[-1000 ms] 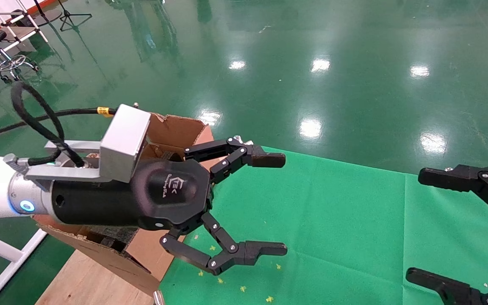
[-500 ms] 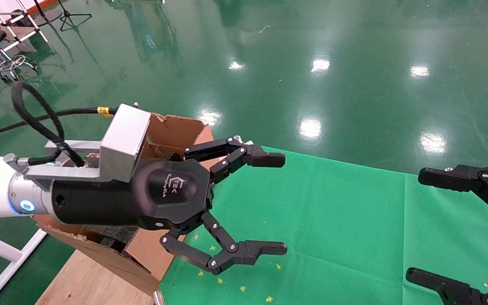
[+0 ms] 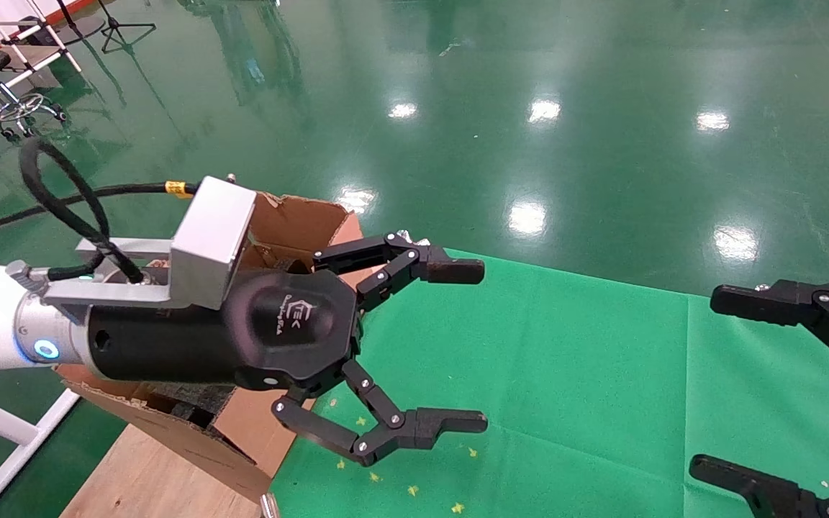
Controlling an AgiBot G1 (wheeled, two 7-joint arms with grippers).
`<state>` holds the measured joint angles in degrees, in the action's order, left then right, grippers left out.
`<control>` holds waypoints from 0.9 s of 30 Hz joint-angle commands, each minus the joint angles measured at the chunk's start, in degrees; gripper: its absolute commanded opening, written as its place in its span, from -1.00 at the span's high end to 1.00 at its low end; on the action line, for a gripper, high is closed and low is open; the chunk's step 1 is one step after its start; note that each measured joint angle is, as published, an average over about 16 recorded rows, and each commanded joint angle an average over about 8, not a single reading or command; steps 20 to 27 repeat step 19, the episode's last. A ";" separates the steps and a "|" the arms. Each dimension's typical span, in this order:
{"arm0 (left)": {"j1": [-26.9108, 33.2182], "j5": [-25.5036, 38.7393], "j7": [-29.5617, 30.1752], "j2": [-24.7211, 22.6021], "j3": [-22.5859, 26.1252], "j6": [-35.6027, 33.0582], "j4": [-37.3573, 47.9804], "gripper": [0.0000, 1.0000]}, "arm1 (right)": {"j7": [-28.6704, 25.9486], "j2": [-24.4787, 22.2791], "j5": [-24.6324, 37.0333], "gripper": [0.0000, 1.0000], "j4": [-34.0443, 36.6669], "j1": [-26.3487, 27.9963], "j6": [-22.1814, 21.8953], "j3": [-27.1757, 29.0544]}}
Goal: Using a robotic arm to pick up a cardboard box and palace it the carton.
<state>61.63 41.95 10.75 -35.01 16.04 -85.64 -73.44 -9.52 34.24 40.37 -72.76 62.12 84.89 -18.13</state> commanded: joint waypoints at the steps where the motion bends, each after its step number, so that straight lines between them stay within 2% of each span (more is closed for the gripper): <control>1: 0.00 0.00 0.00 0.00 0.00 0.00 0.00 -1.00 | 0.00 0.00 0.00 -1.00 0.00 0.00 0.00 0.00; 27: 0.00 0.00 0.00 0.00 0.00 0.00 0.00 -1.00 | 0.00 0.00 0.00 -1.00 0.00 0.00 0.00 0.00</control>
